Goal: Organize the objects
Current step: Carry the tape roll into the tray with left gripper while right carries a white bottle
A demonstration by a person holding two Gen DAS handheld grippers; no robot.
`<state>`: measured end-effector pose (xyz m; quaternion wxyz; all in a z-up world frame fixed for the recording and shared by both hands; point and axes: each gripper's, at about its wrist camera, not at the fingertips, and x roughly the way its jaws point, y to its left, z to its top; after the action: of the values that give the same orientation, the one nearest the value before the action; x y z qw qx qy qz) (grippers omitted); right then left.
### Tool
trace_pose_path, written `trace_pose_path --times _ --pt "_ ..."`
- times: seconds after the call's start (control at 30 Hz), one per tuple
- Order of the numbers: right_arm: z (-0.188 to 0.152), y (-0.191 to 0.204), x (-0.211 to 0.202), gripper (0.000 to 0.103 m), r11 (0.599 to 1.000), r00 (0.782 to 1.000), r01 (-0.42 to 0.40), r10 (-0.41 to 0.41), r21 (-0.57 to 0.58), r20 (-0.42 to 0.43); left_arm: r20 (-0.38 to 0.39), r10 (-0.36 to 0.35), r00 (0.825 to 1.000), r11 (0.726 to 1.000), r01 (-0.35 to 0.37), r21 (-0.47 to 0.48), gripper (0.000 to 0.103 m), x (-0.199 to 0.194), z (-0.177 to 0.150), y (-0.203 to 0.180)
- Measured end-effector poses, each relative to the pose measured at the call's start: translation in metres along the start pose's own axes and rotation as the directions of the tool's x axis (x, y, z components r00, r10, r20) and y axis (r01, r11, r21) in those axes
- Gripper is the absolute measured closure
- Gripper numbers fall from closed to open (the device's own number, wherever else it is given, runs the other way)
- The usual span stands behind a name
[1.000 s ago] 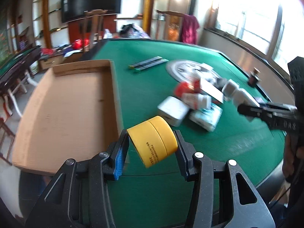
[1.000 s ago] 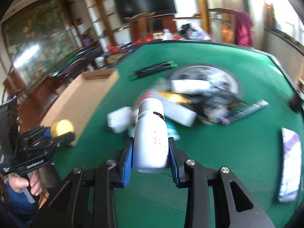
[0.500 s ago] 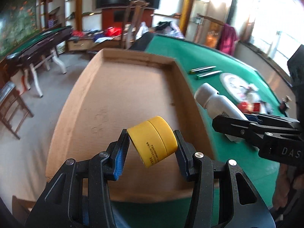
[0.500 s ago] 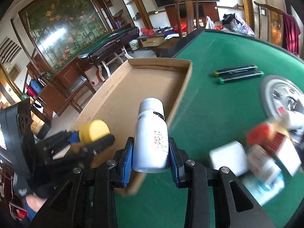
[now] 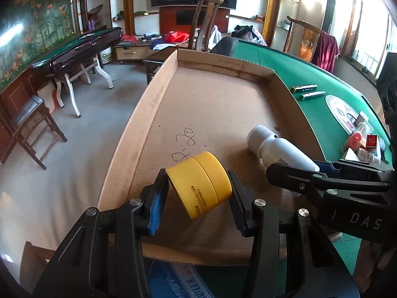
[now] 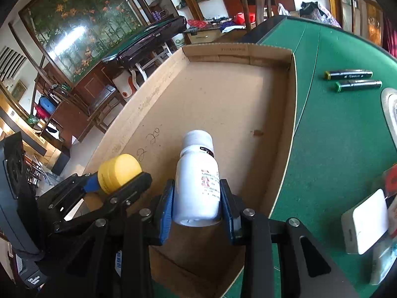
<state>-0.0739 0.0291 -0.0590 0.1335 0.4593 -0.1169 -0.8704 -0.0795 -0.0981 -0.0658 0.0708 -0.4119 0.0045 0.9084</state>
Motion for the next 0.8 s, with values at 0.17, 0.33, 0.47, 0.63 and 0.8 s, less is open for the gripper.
trace_pose_path --times 0.17,0.33,0.47,0.63,0.8 --pt "-0.006 -0.001 0.008 0.069 0.999 1.000 0.019 -0.019 -0.040 0.001 -0.005 0.056 0.998 0.998 -0.056 0.029 0.057 0.000 -0.006 -0.006" --pt "-0.008 0.002 0.003 0.069 0.996 0.999 0.028 -0.030 -0.086 -0.020 -0.011 0.078 0.997 0.995 -0.077 0.057 0.056 -0.007 -0.019 -0.015" --pt "-0.012 -0.002 -0.004 0.069 0.995 0.999 0.005 -0.010 -0.101 -0.051 -0.037 0.050 0.998 0.997 -0.048 0.053 0.056 -0.016 -0.029 -0.021" --pt "-0.019 -0.012 -0.001 0.069 0.994 0.999 -0.019 0.016 -0.108 -0.035 -0.033 0.057 0.998 0.997 -0.055 0.059 0.056 -0.020 -0.030 -0.027" --pt "-0.031 -0.018 0.003 0.068 0.994 0.999 -0.049 0.051 -0.103 0.019 -0.036 0.078 0.996 0.997 -0.077 0.023 0.056 -0.017 -0.024 -0.021"
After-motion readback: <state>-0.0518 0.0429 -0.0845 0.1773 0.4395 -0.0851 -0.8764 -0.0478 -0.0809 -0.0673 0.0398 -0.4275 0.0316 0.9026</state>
